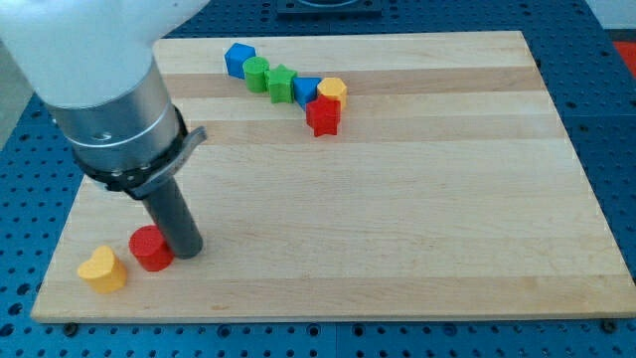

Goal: Push the red star into the red circle

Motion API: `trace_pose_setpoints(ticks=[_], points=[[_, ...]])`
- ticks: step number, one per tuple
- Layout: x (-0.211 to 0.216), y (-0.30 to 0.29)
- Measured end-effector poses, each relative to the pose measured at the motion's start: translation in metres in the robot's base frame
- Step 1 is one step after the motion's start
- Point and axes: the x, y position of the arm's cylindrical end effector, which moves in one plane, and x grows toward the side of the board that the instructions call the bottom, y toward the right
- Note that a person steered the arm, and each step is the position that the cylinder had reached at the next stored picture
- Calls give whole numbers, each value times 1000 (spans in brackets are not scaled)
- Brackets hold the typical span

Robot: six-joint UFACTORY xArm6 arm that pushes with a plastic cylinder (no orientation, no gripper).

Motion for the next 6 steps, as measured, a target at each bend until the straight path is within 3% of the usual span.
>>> trace_pose_setpoints(ticks=[2, 4, 6], points=[[0, -28], [-9, 85], [-81, 227]])
